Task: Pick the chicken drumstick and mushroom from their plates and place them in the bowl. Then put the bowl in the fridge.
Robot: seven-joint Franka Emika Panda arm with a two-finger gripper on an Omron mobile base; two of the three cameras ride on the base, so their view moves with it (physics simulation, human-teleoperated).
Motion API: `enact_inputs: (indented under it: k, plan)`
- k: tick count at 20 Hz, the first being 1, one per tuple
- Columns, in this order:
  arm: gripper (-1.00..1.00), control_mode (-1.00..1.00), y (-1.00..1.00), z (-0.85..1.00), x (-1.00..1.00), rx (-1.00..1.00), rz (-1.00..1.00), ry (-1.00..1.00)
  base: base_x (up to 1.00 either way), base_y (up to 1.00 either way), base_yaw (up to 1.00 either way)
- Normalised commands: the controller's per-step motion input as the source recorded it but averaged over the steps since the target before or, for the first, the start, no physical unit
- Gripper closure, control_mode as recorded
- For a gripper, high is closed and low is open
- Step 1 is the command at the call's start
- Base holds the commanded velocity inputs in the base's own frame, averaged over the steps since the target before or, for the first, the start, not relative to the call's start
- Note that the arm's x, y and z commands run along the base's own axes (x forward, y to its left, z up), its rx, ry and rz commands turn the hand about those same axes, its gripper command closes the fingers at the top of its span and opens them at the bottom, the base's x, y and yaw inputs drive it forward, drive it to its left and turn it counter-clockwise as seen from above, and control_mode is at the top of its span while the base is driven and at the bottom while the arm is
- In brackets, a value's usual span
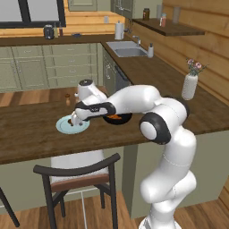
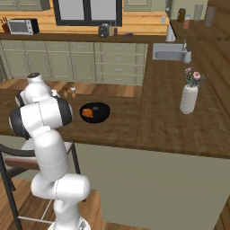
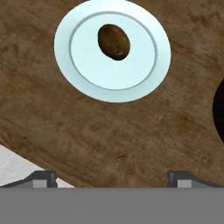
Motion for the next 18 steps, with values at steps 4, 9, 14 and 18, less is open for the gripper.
enact_inputs:
  k: [4,9,14,18]
  plan:
    - [-1.00,-1.00,0.01,0.00,0.01,-0.03,0.05,-0.02,0.00,0.00,0.00]
    - [-1.00,-1.00,0.07,0.00,0.13,0.00,0.09,0.00,0.00,0.00,0.00]
    - [-1.00,-1.00,0.14,-0.02,0.04,-0.02,0.17,-0.02,0.00,0.00,0.00]
    - [-1.00,-1.00,0.09,-0.28,0.12,-0.01,0.21,0.00,0.00,0.00,0.00]
